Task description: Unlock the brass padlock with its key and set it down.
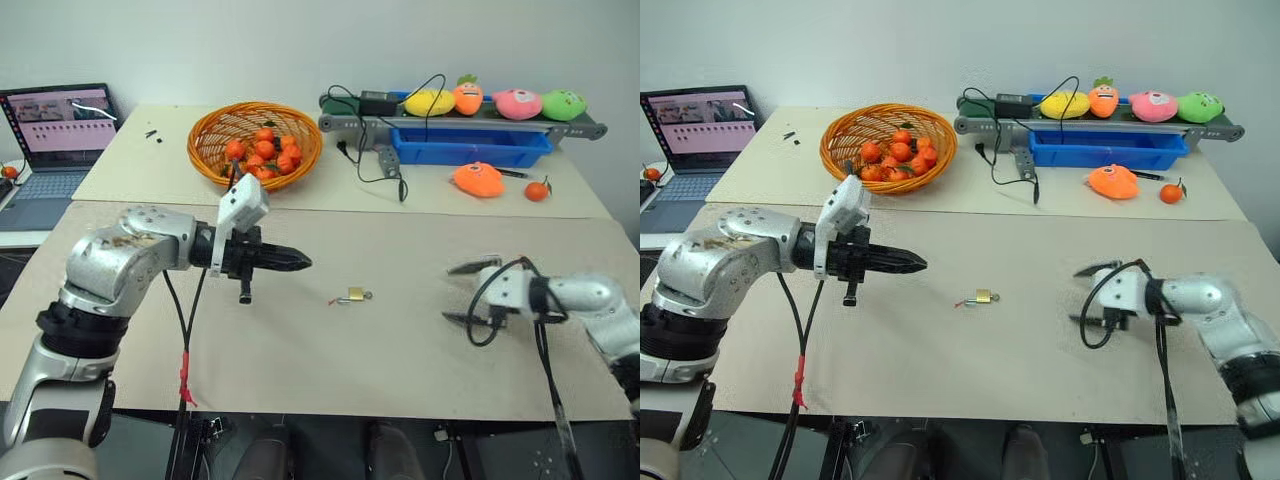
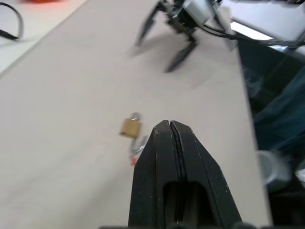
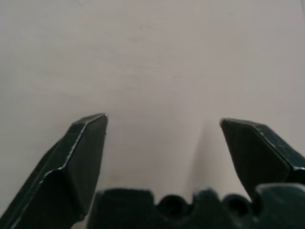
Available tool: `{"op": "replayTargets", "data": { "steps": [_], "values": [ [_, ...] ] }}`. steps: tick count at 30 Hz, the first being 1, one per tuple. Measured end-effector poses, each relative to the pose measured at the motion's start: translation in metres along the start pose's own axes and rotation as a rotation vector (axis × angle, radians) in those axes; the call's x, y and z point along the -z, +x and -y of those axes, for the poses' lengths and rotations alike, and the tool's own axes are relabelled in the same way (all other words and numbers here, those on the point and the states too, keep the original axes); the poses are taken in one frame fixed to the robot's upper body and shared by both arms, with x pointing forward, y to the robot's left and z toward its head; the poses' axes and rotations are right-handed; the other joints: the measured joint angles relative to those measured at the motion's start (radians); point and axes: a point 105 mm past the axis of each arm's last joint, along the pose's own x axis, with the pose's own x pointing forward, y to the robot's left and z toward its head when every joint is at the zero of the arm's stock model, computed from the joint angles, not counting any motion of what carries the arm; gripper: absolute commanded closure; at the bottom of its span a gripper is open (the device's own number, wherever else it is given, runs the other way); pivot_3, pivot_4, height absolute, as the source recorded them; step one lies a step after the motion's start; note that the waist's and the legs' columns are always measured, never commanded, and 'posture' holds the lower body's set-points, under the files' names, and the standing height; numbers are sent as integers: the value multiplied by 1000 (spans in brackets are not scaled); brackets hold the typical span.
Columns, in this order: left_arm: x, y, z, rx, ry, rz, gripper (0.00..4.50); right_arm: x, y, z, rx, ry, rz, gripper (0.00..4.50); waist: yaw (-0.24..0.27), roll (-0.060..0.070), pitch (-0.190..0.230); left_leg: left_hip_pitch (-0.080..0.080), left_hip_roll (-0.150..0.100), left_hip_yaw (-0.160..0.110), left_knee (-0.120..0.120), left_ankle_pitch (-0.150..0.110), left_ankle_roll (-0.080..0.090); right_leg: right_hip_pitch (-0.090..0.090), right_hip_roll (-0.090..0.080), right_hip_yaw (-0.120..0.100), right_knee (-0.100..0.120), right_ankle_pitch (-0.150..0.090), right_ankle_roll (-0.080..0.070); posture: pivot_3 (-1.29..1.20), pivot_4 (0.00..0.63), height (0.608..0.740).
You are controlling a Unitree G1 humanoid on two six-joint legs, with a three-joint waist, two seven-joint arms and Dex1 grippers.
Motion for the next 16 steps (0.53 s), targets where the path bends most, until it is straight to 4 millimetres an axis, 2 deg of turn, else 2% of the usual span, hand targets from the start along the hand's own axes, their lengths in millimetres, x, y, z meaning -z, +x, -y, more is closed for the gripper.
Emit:
{"op": "replayTargets", "data": {
  "steps": [4,6,8,12,16],
  "values": [
    [12,1,7,6,70,-1,4500,-67,-18,-9,-86,132,196,10,0,1,0,0,1,0,-1,0,-1,-2,1,-1,1,0,0,0,150,740],
    [20,1,9,8,75,-7,4500,-85,-19,-18,-120,133,235,10,4,1,0,-1,1,-1,-1,0,0,-2,1,-2,1,0,0,0,150,740],
    [26,1,11,3,75,-8,4500,-96,-12,-29,-160,143,253,10,11,0,1,-1,1,-1,0,-3,5,-2,1,-2,1,0,0,0,150,740],
    [11,1,2,-65,36,84,4500,-103,4,-27,-100,157,309,10,26,0,1,-1,0,-1,1,-1,2,-2,1,-2,2,0,1,0,150,740],
    [1,-5,-6,-128,11,151,4500,-102,11,-19,-30,184,326,10,25,0,1,-1,-2,0,1,1,-1,-2,1,-2,2,0,1,0,150,740]
  ]
}}
